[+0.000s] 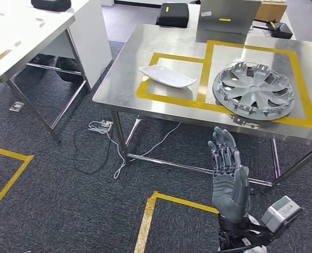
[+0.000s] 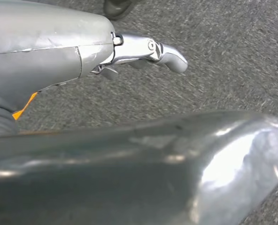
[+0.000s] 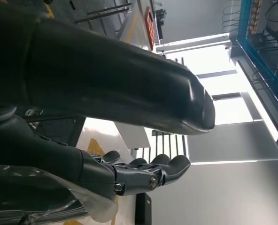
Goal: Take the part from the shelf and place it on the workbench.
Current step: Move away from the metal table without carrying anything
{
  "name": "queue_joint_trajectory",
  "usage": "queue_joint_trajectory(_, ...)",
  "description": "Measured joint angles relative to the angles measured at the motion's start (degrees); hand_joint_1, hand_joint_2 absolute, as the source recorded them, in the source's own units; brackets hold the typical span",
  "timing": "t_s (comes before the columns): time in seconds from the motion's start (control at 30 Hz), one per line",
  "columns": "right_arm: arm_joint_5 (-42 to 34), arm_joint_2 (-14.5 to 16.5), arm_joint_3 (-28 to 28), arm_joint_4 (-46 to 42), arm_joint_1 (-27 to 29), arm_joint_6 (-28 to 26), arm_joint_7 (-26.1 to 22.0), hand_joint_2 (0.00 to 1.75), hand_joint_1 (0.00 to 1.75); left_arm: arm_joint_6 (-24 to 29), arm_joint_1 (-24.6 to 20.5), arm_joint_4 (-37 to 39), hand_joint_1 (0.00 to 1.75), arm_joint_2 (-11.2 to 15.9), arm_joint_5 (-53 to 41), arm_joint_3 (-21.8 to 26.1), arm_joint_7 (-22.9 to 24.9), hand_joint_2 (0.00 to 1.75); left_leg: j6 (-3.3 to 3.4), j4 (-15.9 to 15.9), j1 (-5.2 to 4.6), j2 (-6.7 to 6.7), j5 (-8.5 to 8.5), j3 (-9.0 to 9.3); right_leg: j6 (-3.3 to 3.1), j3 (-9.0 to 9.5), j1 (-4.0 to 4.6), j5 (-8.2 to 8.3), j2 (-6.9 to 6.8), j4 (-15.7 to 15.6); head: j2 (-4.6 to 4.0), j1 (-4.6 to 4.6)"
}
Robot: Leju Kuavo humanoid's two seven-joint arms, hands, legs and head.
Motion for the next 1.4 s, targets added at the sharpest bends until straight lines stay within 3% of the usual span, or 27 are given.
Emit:
queue_joint_trajectory(0.1,0.0,0.0,0.0,0.0,0.1,0.0,0.0,0.0,0.0,0.0,0.1,0.0,0.0,0.0,0.0,0.1,0.0,0.0,-0.79,9.7,0.32,-0.11,-9.09,-1.59,-0.5,-2.58,-0.07,2.15,-0.23,0.2,0.0,-0.43)
queue_joint_trajectory(0.13,0.0,0.0,0.0,0.0,0.1,0.0,0.0,0.0,0.0,0.0,0.1,0.0,0.0,0.0,0.0,0.1,0.0,0.0,-0.93,13.1,0.38,-0.11,-10.3,-1.75,-0.45,-3.47,-0.05,2.84,-0.29,0.4,0.0,-0.44)
queue_joint_trajectory(0.2,0.0,0.0,0.0,0.0,0.1,0.0,0.0,0.0,0.0,0.0,0.0,0.0,0.0,0.1,0.0,0.2,0.0,0.0,-0.96,15.0,0.48,-0.11,-8.51,-0.08,-0.27,-5.63,-0.03,4.09,-0.38,1.3,0.0,-0.45)
queue_joint_trajectory(0.27,0.0,0.0,0.0,0.0,0.0,0.0,0.0,0.0,0.0,0.0,0.0,0.0,0.0,0.1,0.0,0.2,0.0,0.0,-0.74,9.4,0.54,-0.21,-5.97,5.04,0.05,-7.82,-0.04,5.09,-0.35,2.4,0.01,-0.46)
queue_joint_trajectory(0.33,0.0,0.0,0.0,0.0,0.0,-0.1,0.0,0.0,0.0,0.0,-0.1,0.0,0.0,0.1,0.0,0.3,0.0,0.0,-0.24,1.3,0.43,-0.47,-6.8,10.51,0.59,-9.34,0.09,5.85,-0.31,3.4,0.0,-0.44)
queue_joint_trajectory(0.37,0.0,0.0,0.0,0.0,-0.1,-0.1,0.0,0.0,0.0,0.0,-0.1,0.0,0.0,0.1,0.0,0.3,0.0,0.0,0.1,-1.1,0.31,-0.59,-7.6,11.83,0.91,-9.79,0.13,6.28,-0.33,3.6,0.0,-0.44)
queue_joint_trajectory(0.43,0.0,0.0,0.0,0.0,-0.1,-0.2,0.0,0.0,0.0,0.0,-0.1,0.0,0.0,0.0,0.0,0.3,0.0,0.0,1.01,-2.4,0.13,-0.54,-7.66,11.65,1.62,-10.37,0.04,7.09,-0.34,3.7,0.0,-0.46)
queue_joint_trajectory(0.47,0.0,0.0,0.0,0.0,0.0,-0.3,0.0,0.0,0.0,0.0,-0.1,0.0,0.0,0.0,0.0,0.4,0.0,0.0,1.51,-2.4,0.11,-0.4,-7.11,11.09,1.95,-10.74,-0.09,6.63,-0.23,4.0,0.0,-0.47)
queue_joint_trajectory(0.5,0.0,0.0,0.0,0.0,0.0,-0.3,0.0,0.0,0.0,0.1,0.0,0.0,0.0,0.0,0.0,0.4,0.0,0.0,2.04,-2.5,0.11,-0.25,-6.46,10.42,2.24,-11.33,-0.18,5.14,-0.1,5.0,0.0,-0.44)
queue_joint_trajectory(0.53,0.0,0.0,0.0,0.0,0.0,-0.3,0.0,0.0,0.0,0.1,0.0,0.0,0.0,0.0,0.0,0.4,0.0,0.0,2.49,-2.6,0.12,-0.08,-5.73,9.59,2.46,-12.23,-0.27,2.57,0.04,7.1,0.0,-0.4)
queue_joint_trajectory(0.6,0.0,0.0,0.0,0.0,0.0,-0.3,0.0,0.0,0.0,0.2,-0.1,0.0,0.0,0.1,0.0,0.5,0.0,0.0,3.0,-2.6,-0.14,0.06,-4.28,7.76,2.71,-14.23,-0.32,-3.2,0.16,14.0,0.01,-0.31)
queue_joint_trajectory(0.63,0.0,0.0,0.0,0.0,0.0,-0.3,0.0,0.0,0.0,0.2,0.0,0.0,0.0,0.1,0.0,0.5,0.0,0.0,3.08,-2.5,-0.31,0.1,-3.51,6.75,2.72,-14.8,-0.32,-4.74,0.17,17.6,0.01,-0.3)
queue_joint_trajectory(0.67,0.0,0.0,0.0,0.1,0.0,-0.4,0.1,0.0,0.0,0.2,0.0,0.0,0.0,0.0,0.0,0.5,0.0,0.0,3.1,-2.4,-0.47,0.12,-2.76,5.74,2.67,-14.67,-0.3,-4.73,0.18,19.8,0.01,-0.31)
queue_joint_trajectory(0.7,0.0,0.0,0.0,0.1,0.0,-0.4,0.1,0.0,0.0,0.2,0.0,0.0,0.0,0.0,0.0,0.5,0.0,0.0,3.09,-2.4,-0.61,0.14,-2.03,4.74,2.52,-13.71,-0.26,-3.54,0.19,20.5,0.0,-0.31)
queue_joint_trajectory(0.73,0.0,0.0,0.0,0.1,0.0,-0.4,0.1,0.0,0.0,0.2,0.0,0.0,0.0,0.0,0.0,0.5,0.0,0.0,3.05,-2.3,-0.71,0.16,-1.36,3.85,2.29,-11.72,-0.17,-1.66,0.19,18.9,0.0,-0.32)
queue_joint_trajectory(0.8,0.0,0.0,0.0,0.1,-0.1,-0.4,0.2,0.0,0.0,0.1,-0.1,0.0,0.0,-0.1,-0.1,0.5,0.0,0.0,2.86,-2.1,-0.88,0.15,-0.16,2.65,1.62,-5.18,0.19,0.51,0.16,11.0,0.0,-0.29)
queue_joint_trajectory(0.87,0.0,0.0,0.0,0.0,-0.3,-0.4,0.2,0.0,0.0,0.1,-0.1,0.0,0.0,-0.3,-0.1,0.5,0.0,0.0,2.43,-1.8,-1.02,0.13,1.05,1.92,1.12,0.34,0.54,-0.4,0.15,2.7,0.0,-0.33)
queue_joint_trajectory(0.9,0.0,0.0,0.0,0.0,-0.3,-0.4,0.2,0.0,0.0,0.0,-0.1,0.0,0.0,-0.4,-0.1,0.5,0.0,0.0,2.13,-1.8,-1.02,0.14,1.65,1.6,0.96,1.43,0.7,-0.88,0.15,0.5,0.0,-0.35)
queue_joint_trajectory(0.97,0.0,0.0,0.0,0.0,-0.3,-0.4,0.3,0.0,0.0,0.0,0.0,0.0,0.0,-0.4,-0.1,0.6,0.0,0.0,1.44,-1.6,-0.9,0.09,2.11,0.97,0.5,0.87,0.62,-0.47,0.09,-0.2,0.01,-0.42)
queue_joint_trajectory(1.0,0.0,0.0,0.0,0.0,-0.2,-0.4,0.4,0.0,0.0,0.0,0.0,0.0,0.0,-0.4,-0.1,0.7,0.0,0.0,0.99,-0.8,-0.8,0.0,0.8,0.62,0.08,0.29,0.51,0.15,-0.01,-0.2,0.02,-0.52)
queue_joint_trajectory(1.1,-0.1,0.0,0.1,0.0,-0.2,-0.4,0.6,0.0,0.0,-0.1,0.2,0.0,0.0,-0.3,-0.1,1.0,0.0,0.0,-0.28,7.7,-0.24,-0.23,-7.72,-1.24,-0.72,-1.95,0.29,2.12,-0.26,0.0,0.02,-0.86)
queue_joint_trajectory(1.13,-0.1,0.0,0.1,0.1,-0.2,-0.5,0.7,0.0,0.0,-0.2,0.2,0.0,0.0,-0.3,-0.1,1.1,0.0,0.0,-0.57,11.4,-0.03,-0.23,-9.57,-1.76,-0.69,-2.84,0.28,2.73,-0.31,0.3,0.01,-0.88)
queue_joint_trajectory(1.17,-0.1,0.0,0.1,0.1,-0.2,-0.5,0.8,0.0,0.0,-0.3,0.2,0.0,0.0,-0.4,-0.1,1.1,0.0,0.0,-0.79,14.1,0.16,-0.23,-9.99,-1.81,-0.62,-3.8,0.25,3.32,-0.38,0.7,0.01,-0.86)
queue_joint_trajectory(1.23,-0.1,0.0,0.2,0.1,-0.3,-0.5,0.9,0.0,0.0,-0.4,0.2,0.0,0.0,-0.4,-0.1,1.2,0.0,0.0,-1.1,14.1,0.52,-0.23,-7.47,0.47,-0.35,-5.94,0.12,4.35,-0.46,1.8,0.01,-0.87)
queue_joint_trajectory(1.3,-0.1,0.0,0.3,0.1,-0.3,-0.6,1.0,0.0,0.0,-0.4,0.1,0.0,0.0,-0.4,-0.1,1.2,0.0,0.0,-1.2,8.8,0.75,-0.24,-5.01,4.85,0.01,-7.82,-0.05,5.0,-0.43,2.9,0.02,-0.89)
queue_joint_trajectory(1.33,-0.1,0.0,0.3,0.1,-0.3,-0.6,1.0,0.0,0.0,-0.4,0.1,0.0,0.0,-0.4,-0.1,1.2,0.0,0.0,-1.2,6.7,0.79,-0.24,-4.64,6.38,0.13,-8.29,-0.1,5.14,-0.41,3.2,0.02,-0.9)
queue_joint_trajectory(1.4,-0.1,0.0,0.3,0.1,-0.3,-0.6,1.0,0.0,0.0,-0.4,0.1,0.0,0.0,-0.4,-0.1,1.2,0.0,0.0,-1.2,5.5,0.81,-0.25,-4.62,7.21,0.2,-8.5,-0.12,5.2,-0.4,3.4,0.02,-0.91)
